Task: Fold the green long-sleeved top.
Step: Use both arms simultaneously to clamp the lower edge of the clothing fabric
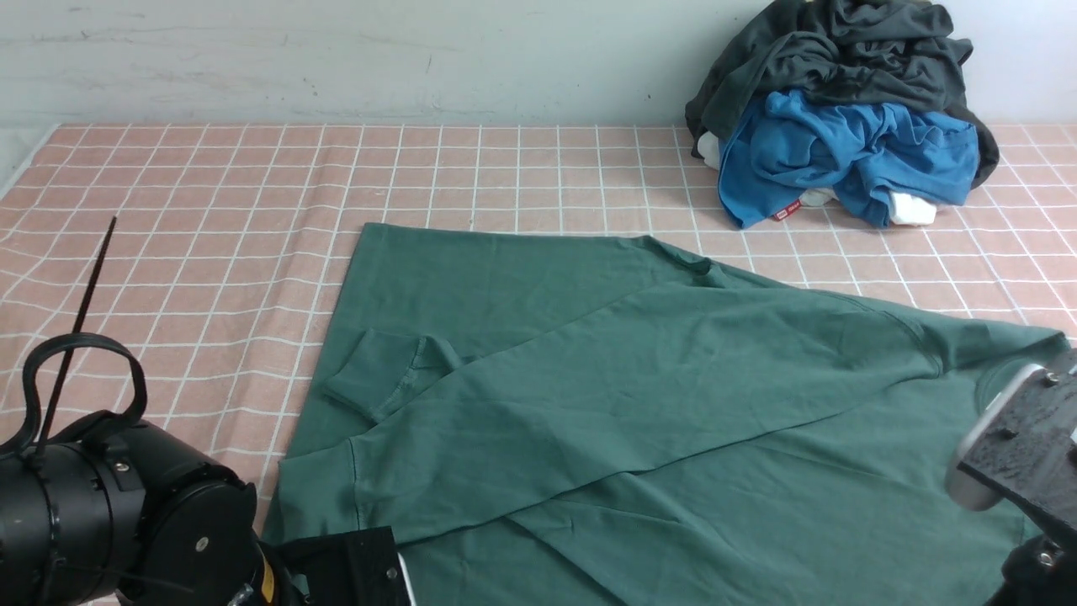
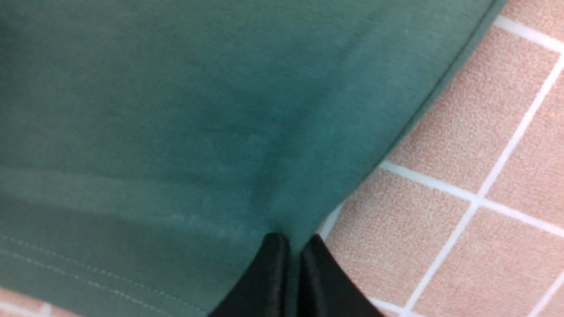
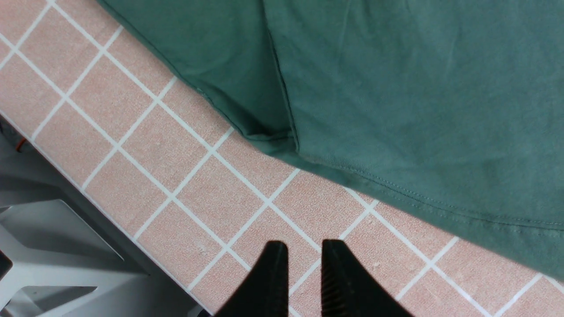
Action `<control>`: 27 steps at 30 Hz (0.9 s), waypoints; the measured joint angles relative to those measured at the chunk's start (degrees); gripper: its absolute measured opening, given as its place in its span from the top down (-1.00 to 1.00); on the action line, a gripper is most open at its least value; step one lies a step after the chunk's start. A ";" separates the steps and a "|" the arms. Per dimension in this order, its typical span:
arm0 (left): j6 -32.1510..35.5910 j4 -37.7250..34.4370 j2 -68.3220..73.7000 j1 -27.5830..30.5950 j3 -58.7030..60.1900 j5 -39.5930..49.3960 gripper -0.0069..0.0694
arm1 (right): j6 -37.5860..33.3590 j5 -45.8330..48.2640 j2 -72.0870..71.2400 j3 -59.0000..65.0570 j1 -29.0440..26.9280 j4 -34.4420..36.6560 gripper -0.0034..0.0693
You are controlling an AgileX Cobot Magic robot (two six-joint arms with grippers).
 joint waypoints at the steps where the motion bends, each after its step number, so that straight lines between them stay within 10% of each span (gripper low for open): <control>1: -0.54 0.07 0.00 0.00 -0.12 0.43 0.80 | -0.07 0.00 0.00 0.00 0.00 0.01 0.62; 9: -10.12 3.42 0.00 0.00 -2.06 9.12 0.80 | -9.63 2.04 0.00 0.00 0.00 0.71 0.27; 18: -11.90 4.09 0.00 0.00 -1.94 13.24 0.80 | -21.57 0.74 0.00 0.46 0.00 -3.79 -0.62; 27: -11.90 3.44 0.00 0.00 -1.94 12.86 0.80 | -24.84 -9.90 0.40 10.34 0.00 -14.75 -0.70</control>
